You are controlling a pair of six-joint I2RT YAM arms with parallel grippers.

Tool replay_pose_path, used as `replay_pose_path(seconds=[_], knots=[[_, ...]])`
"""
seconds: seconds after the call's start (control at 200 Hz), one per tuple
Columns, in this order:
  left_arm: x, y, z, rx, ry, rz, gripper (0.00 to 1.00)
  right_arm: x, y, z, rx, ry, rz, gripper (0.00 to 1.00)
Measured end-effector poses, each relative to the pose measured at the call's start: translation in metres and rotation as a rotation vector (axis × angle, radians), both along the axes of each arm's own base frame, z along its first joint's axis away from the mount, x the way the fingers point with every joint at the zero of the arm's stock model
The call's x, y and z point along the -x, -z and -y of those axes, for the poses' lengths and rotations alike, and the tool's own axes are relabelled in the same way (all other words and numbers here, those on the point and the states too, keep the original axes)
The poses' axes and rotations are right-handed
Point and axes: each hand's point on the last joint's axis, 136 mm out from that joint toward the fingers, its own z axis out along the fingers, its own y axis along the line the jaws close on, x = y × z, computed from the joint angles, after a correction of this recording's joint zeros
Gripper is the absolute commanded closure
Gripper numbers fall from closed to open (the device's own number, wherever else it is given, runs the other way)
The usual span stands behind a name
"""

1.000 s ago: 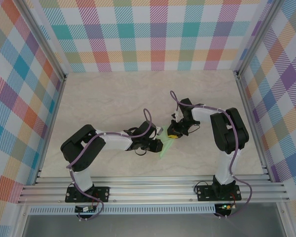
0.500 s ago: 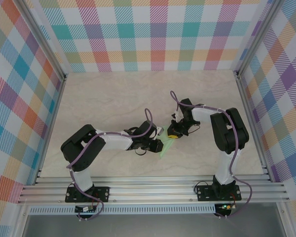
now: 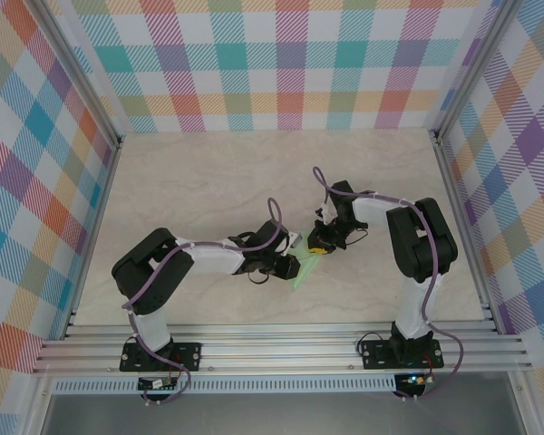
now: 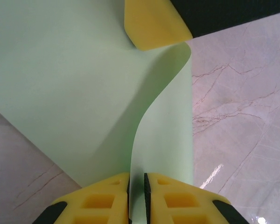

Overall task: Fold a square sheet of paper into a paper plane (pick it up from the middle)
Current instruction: Third fold the triangle at the center of the table.

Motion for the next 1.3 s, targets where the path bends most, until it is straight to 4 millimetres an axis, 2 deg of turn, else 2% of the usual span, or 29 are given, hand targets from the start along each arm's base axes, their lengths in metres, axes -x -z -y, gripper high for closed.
replay_pose_path(seconds=[0.945,1.035,1.105,1.23,1.3], knots=[[-0.003,0.004,-0.002,-0.027,0.008,0.014,0.84,0.0,-0.004,0.002,0.009,0.01,0.012,0.83],[-0.003,0.004,-0.001,-0.024,0.008,0.017,0.84,-0.002,-0.013,0.006,0.021,0.032,0.039,0.83],[-0.004,0.005,0.0,-0.021,0.008,0.02,0.84,-0.004,-0.029,0.01,0.014,0.052,0.085,0.82],[-0.005,0.005,0.0,-0.019,0.008,0.022,0.84,-0.002,-0.058,0.013,-0.029,0.087,0.166,0.87],[-0.004,0.005,0.0,-0.019,0.008,0.021,0.84,0.004,-0.061,0.014,-0.057,0.103,0.177,0.89]])
